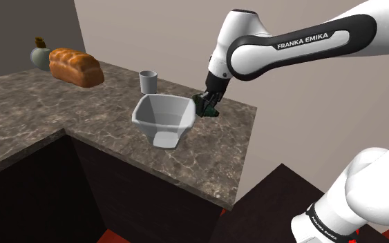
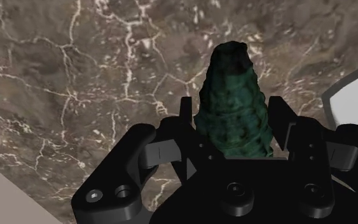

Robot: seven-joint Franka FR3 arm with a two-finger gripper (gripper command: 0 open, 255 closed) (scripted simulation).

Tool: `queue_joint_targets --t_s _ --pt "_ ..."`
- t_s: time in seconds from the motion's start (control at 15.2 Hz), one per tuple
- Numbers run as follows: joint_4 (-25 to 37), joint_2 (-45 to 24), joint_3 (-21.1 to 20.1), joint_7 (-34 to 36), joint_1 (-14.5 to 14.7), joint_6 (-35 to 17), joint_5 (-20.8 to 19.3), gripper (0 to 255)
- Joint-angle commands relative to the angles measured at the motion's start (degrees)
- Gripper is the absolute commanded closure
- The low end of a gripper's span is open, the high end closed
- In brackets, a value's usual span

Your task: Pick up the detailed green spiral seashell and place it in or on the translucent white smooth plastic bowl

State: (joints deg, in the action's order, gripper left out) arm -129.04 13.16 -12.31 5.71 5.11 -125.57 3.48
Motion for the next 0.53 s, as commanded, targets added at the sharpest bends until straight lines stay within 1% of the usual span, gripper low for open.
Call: queue_joint_targets --t_s 0.0,0.46 --pt "1.1 0.8 0.0 0.1 0.1 1.6 0.1 255" --pt "5.5 1.9 0.3 0.0 0.0 7.1 0.2 255"
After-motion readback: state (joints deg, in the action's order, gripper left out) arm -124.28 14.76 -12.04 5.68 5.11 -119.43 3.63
